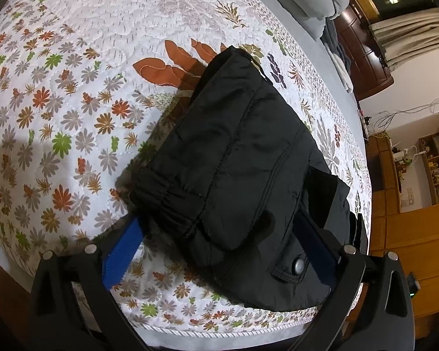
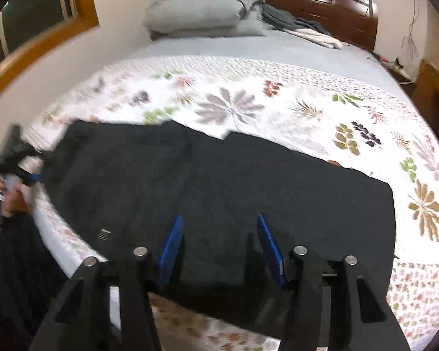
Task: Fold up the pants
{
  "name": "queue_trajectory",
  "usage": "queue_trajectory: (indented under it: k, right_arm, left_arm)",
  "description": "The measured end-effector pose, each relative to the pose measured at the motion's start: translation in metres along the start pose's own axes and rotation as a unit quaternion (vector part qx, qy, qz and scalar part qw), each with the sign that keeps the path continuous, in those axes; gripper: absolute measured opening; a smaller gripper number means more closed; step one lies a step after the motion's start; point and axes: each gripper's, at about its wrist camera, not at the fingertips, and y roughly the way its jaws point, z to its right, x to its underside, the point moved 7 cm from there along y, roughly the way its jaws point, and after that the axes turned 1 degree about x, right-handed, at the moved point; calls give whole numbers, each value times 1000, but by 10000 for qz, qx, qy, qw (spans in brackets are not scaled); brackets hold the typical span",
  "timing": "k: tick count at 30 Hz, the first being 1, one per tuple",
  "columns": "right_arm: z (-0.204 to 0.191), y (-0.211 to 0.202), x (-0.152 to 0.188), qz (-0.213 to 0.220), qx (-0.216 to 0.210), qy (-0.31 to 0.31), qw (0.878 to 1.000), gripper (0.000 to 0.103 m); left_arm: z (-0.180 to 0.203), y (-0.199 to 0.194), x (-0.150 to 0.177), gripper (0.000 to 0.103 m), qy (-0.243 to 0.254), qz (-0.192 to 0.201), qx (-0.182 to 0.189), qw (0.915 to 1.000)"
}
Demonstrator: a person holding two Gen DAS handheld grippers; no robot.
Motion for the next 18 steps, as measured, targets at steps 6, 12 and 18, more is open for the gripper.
queue_trajectory:
  k: [6, 12, 18]
  right_arm:
    - [-37, 22, 35, -265, 56, -548, 9981, 45]
    - [-37, 20, 38, -402, -76, -592, 9974, 45]
    - [-38, 3, 19, -541, -475, -858, 9937, 49]
  left_arm:
    - [1, 2, -1, 99, -24, 1, 20, 10000]
    - [2, 2, -1, 100, -6, 0, -45, 10000]
    - [2, -1, 0, 100, -258, 132, -51, 9996]
